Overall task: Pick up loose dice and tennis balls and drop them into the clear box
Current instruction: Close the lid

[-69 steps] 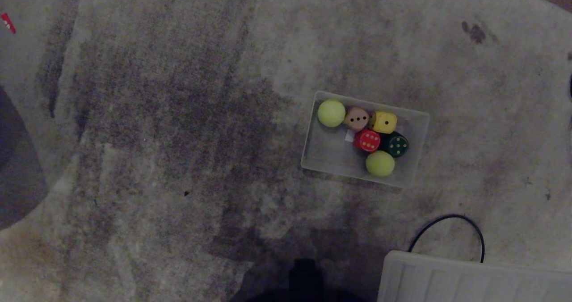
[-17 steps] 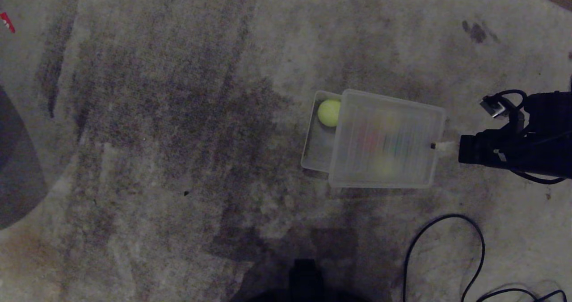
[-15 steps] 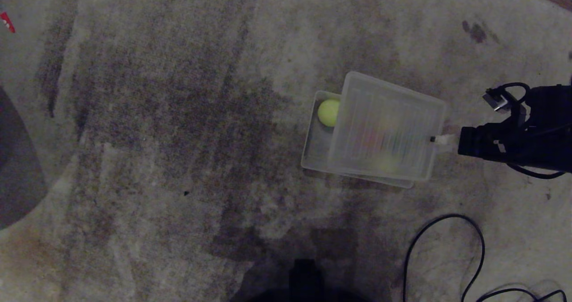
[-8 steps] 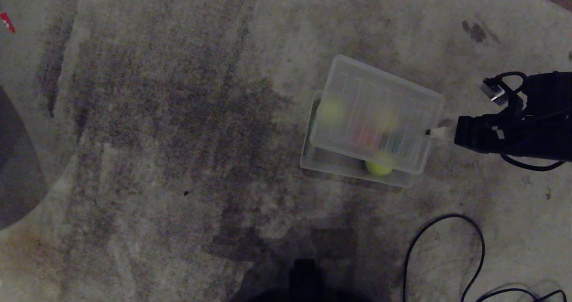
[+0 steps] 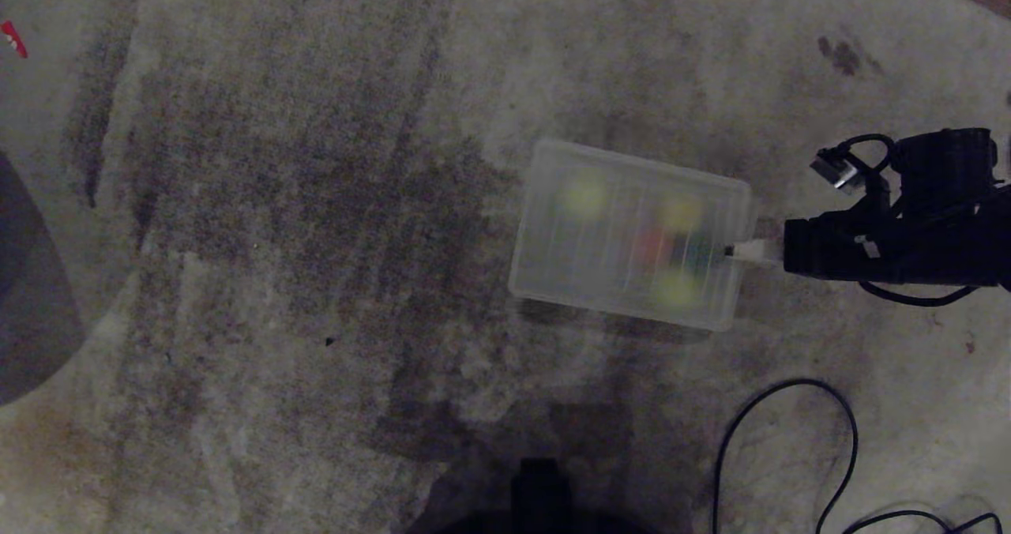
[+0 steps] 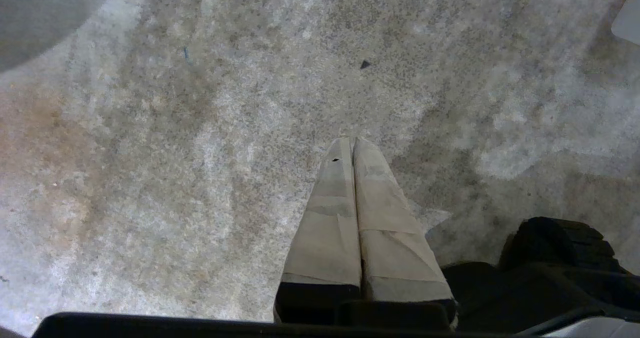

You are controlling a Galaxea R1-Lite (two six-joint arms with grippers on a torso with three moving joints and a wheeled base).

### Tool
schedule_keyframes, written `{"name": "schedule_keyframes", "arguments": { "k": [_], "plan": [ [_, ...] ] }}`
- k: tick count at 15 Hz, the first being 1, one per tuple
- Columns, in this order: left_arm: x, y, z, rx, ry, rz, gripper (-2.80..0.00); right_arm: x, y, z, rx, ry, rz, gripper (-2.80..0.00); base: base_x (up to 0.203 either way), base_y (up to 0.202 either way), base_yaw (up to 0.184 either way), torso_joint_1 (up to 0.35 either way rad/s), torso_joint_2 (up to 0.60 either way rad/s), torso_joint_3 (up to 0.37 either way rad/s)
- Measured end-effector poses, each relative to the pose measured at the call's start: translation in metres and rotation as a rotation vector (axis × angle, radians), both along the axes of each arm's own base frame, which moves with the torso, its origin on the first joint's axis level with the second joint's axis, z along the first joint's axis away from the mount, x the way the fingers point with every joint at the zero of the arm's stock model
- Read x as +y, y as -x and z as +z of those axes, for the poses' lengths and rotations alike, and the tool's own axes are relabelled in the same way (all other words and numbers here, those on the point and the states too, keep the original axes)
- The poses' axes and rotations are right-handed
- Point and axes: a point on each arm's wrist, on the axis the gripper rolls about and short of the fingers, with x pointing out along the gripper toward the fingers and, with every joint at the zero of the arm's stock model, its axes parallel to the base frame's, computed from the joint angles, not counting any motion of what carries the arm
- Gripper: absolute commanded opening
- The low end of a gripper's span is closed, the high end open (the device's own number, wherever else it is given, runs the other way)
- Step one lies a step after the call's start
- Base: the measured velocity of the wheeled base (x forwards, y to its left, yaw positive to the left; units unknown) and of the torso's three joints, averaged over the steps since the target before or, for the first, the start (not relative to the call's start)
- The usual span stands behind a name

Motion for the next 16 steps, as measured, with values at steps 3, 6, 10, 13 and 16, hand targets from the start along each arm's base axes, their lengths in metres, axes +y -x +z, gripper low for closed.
{"name": "schedule_keyframes", "arguments": {
  "k": [3,6,10,13,16],
  "plan": [
    [0.0,0.0,0.0,0.0,0.001,0.0,-2.8,0.0,0.006,-0.005,0.032,0.056,0.031,-2.8,0.0,0.0,0.0,0.0,0.0,0.0],
    [0.0,0.0,0.0,0.0,0.001,0.0,-2.8,-0.003,0.011,-0.011,0.042,0.131,0.057,-2.8,0.0,0.0,0.0,0.0,0.0,0.0],
    [0.0,0.0,0.0,0.0,0.0,0.0,-2.8,-0.012,0.012,-0.016,0.061,0.183,0.03,-2.8,0.0,0.0,0.0,0.0,0.0,0.0],
    [0.0,0.0,0.0,0.0,0.0,0.0,-2.8,-0.017,0.01,-0.017,0.066,0.191,0.004,-2.8,0.0,0.0,0.0,0.0,0.0,0.0],
    [0.0,0.0,0.0,0.0,0.001,0.0,-2.8,-0.02,0.009,-0.018,0.072,0.186,-0.008,-2.8,0.0,0.0,0.0,0.0,0.0,0.0]
  ]
}}
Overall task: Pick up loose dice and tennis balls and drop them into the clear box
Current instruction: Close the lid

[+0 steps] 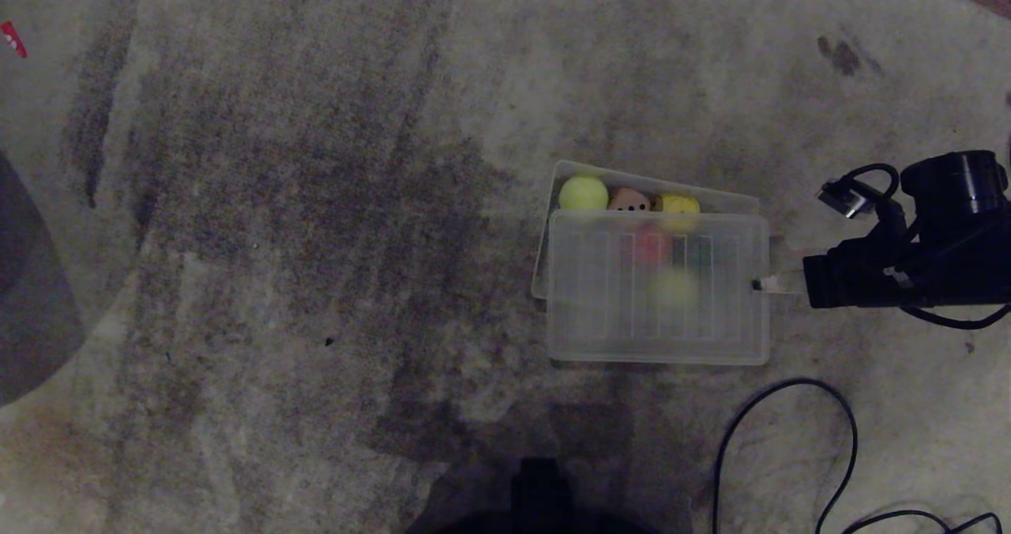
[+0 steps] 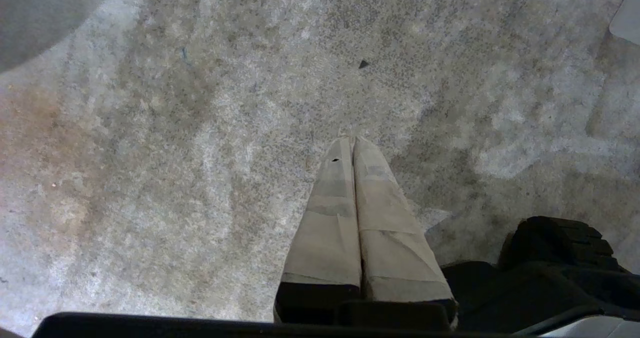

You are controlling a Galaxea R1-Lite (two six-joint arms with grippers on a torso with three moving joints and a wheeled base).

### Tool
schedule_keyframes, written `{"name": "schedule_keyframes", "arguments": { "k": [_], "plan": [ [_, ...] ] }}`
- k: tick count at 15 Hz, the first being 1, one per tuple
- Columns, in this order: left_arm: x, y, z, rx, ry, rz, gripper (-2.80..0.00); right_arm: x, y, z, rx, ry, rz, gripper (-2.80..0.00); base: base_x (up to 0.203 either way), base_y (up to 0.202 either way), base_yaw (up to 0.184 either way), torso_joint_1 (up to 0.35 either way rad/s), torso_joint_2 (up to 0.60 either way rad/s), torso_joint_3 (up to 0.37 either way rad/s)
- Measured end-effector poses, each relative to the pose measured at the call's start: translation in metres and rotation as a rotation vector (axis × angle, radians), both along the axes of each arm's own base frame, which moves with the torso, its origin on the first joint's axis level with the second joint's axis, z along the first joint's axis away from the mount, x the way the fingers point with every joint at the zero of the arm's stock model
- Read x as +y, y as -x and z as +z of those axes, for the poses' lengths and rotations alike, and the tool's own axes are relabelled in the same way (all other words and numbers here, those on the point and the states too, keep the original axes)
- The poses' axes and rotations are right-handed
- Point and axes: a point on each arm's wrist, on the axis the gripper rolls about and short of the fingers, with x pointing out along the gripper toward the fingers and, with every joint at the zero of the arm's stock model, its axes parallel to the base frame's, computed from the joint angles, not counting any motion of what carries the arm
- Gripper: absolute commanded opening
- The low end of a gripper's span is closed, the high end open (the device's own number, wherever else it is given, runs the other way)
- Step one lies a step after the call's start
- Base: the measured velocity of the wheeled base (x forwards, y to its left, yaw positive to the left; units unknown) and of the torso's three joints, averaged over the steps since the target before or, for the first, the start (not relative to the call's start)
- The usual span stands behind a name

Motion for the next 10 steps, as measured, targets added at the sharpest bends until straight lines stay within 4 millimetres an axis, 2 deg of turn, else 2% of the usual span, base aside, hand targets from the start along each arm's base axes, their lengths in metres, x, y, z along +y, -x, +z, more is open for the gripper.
{"name": "schedule_keyframes", "arguments": {
  "k": [10],
  "plan": [
    [0.0,0.0,0.0,0.0,0.0,0.0,-2.8,-0.007,-0.014,0.001,-0.04,0.0,-0.022,-2.8,0.0,0.0,0.0,0.0,0.0,0.0]
  ]
}}
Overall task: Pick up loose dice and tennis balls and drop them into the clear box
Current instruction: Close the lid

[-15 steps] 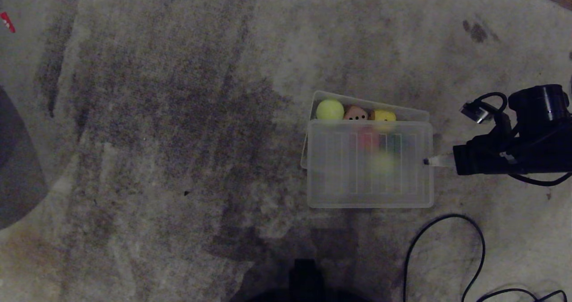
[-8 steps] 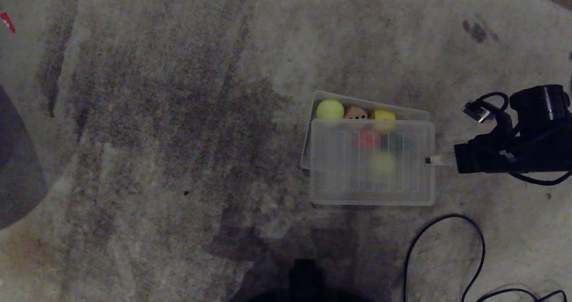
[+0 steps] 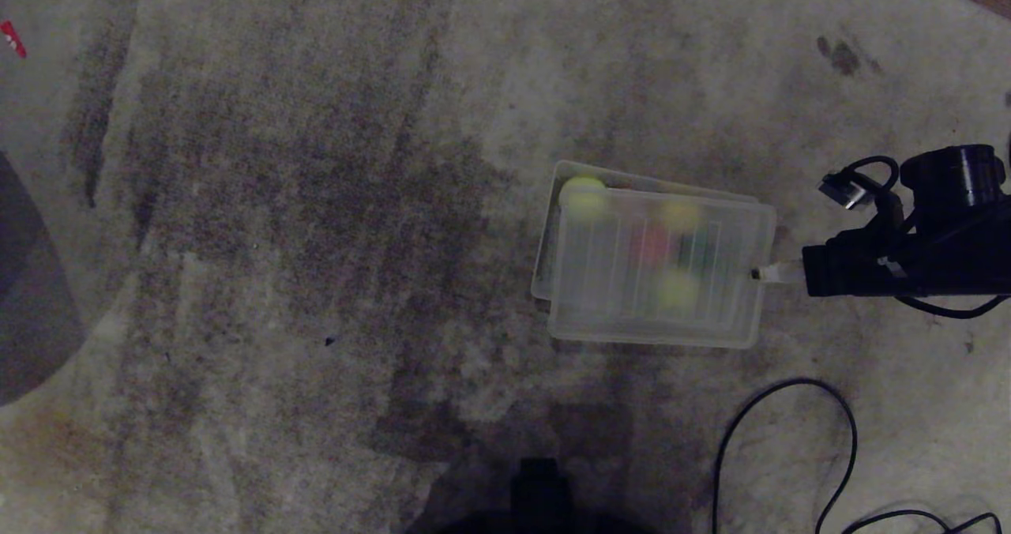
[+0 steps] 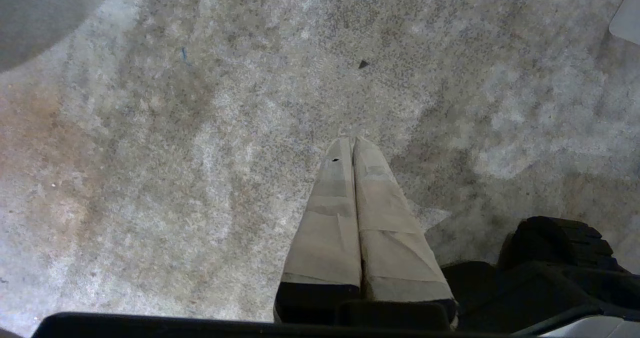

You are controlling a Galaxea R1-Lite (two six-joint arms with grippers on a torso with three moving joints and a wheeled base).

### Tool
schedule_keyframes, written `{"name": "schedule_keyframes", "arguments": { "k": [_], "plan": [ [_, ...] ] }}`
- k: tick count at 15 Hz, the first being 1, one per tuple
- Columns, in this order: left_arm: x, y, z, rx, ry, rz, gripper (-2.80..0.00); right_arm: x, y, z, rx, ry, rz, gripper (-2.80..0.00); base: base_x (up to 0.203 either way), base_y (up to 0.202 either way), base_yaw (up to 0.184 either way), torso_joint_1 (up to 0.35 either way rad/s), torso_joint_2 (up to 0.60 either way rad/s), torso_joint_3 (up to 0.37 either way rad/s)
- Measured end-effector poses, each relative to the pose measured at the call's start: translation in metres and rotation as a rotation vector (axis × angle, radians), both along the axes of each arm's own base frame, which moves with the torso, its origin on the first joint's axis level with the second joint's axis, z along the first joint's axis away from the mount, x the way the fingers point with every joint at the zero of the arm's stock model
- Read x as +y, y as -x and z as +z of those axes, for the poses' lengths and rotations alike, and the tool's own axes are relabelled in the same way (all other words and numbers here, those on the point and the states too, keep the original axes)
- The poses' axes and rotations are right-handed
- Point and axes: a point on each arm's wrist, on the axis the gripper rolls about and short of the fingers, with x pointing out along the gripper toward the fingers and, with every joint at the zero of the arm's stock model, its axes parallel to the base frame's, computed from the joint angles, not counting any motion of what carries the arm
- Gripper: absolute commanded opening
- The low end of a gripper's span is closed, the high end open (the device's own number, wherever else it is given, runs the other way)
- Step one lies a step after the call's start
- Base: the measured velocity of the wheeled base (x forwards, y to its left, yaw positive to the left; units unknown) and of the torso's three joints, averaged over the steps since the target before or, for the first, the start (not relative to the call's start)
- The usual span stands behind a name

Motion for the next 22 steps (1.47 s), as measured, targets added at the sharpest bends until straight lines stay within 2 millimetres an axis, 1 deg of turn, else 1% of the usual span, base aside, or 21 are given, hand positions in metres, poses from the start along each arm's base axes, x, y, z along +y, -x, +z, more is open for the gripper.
{"name": "schedule_keyframes", "arguments": {
  "k": [5,9,12,15,19,22],
  "plan": [
    [0.0,0.0,0.0,0.0,0.0,0.0,-2.8,0.0,-0.005,0.007,-0.009,-0.029,-0.018,-2.8,0.0,0.0,0.0,0.0,0.0,0.0],
    [0.0,0.0,0.0,0.0,0.0,0.0,-2.8,0.004,-0.003,0.012,-0.019,-0.034,-0.007,-2.8,0.0,0.0,0.0,0.0,0.0,0.0],
    [0.0,0.0,0.0,0.0,0.0,0.0,-2.8,0.011,-0.001,0.018,-0.021,-0.051,0.004,-2.8,0.0,0.0,0.0,0.0,0.0,0.0],
    [0.0,0.0,0.0,0.0,0.0,0.0,-2.8,0.021,0.0,0.028,-0.021,-0.105,0.002,-2.8,0.0,0.0,0.0,0.0,0.0,0.0],
    [0.0,0.0,0.0,0.0,0.0,0.0,-2.8,0.026,0.001,0.03,-0.021,-0.108,0.016,-2.8,0.0,0.0,0.0,0.0,0.0,0.0],
    [0.0,0.0,0.0,0.0,0.0,0.0,-2.8,0.026,0.003,0.026,0.012,-0.108,0.014,-2.8,0.0,0.0,0.0,0.0,0.0,0.0]
  ]
}}
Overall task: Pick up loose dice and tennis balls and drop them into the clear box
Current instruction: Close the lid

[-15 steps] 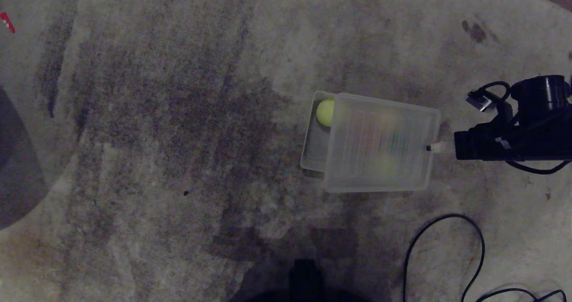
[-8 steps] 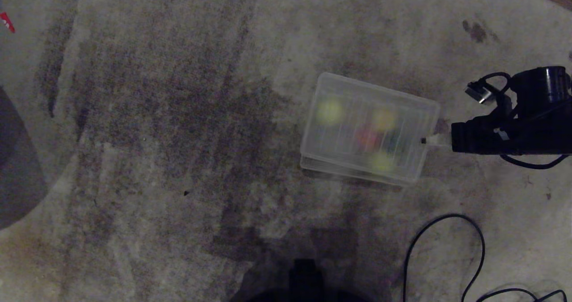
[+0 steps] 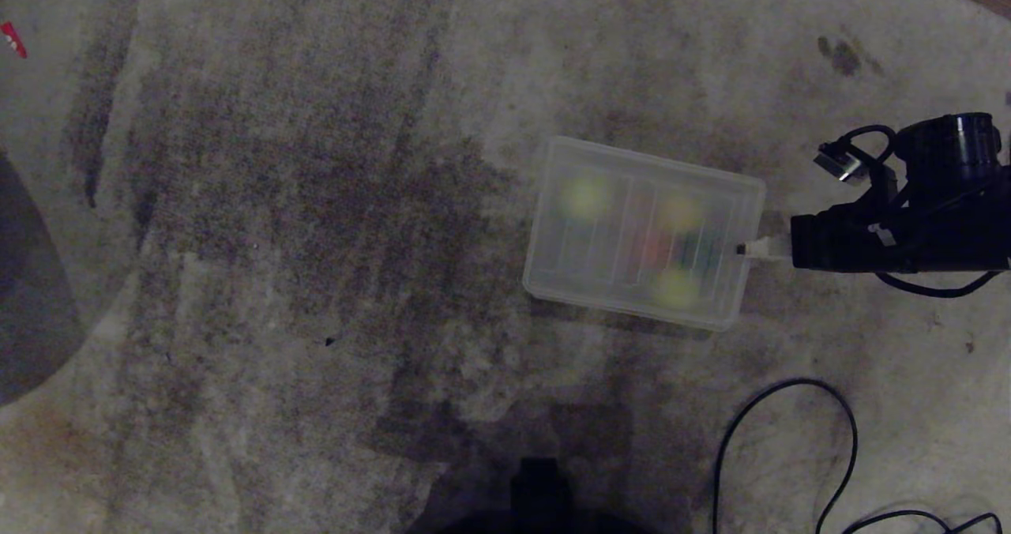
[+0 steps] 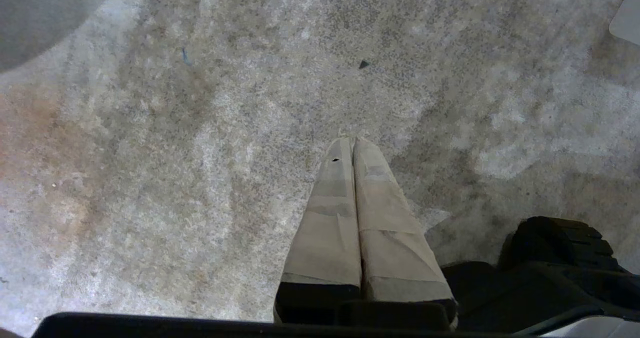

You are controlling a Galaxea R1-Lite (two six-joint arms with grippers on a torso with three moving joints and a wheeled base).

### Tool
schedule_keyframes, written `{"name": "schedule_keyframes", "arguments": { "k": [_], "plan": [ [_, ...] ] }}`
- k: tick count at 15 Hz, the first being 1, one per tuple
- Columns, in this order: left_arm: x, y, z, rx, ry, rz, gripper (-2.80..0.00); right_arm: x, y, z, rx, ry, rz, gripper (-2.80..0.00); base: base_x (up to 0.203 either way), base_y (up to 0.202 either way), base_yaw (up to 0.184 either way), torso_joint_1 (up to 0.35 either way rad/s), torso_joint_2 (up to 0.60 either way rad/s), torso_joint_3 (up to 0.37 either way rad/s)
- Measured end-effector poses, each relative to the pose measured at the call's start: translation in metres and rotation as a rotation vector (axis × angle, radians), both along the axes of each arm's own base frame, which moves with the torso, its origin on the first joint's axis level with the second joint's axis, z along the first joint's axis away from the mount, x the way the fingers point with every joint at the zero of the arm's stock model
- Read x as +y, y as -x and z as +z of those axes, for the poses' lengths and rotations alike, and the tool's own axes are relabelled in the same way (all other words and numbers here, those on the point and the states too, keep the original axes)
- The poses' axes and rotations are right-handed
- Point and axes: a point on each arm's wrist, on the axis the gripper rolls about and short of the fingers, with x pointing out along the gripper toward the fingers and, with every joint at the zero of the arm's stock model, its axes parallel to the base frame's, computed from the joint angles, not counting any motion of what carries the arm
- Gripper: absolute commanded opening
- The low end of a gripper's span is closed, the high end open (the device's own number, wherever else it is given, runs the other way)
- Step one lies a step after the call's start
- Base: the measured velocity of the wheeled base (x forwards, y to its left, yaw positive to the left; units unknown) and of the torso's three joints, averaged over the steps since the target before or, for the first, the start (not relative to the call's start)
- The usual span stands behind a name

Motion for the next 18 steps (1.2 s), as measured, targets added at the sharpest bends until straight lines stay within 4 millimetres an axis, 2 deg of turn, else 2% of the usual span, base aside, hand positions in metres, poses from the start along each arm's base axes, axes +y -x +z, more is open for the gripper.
{"name": "schedule_keyframes", "arguments": {
  "k": [10,18],
  "plan": [
    [0.0,0.0,0.0,0.0,0.0,0.0,-2.8,-0.001,0.009,-0.012,0.075,0.036,0.023,-2.8,0.0,0.0,0.0,0.0,0.0,0.0],
    [0.0,0.0,0.0,0.0,0.0,0.0,-2.8,-0.013,0.004,-0.024,0.099,0.047,-0.008,-2.8,0.0,0.0,0.0,0.0,0.0,0.0]
  ]
}}
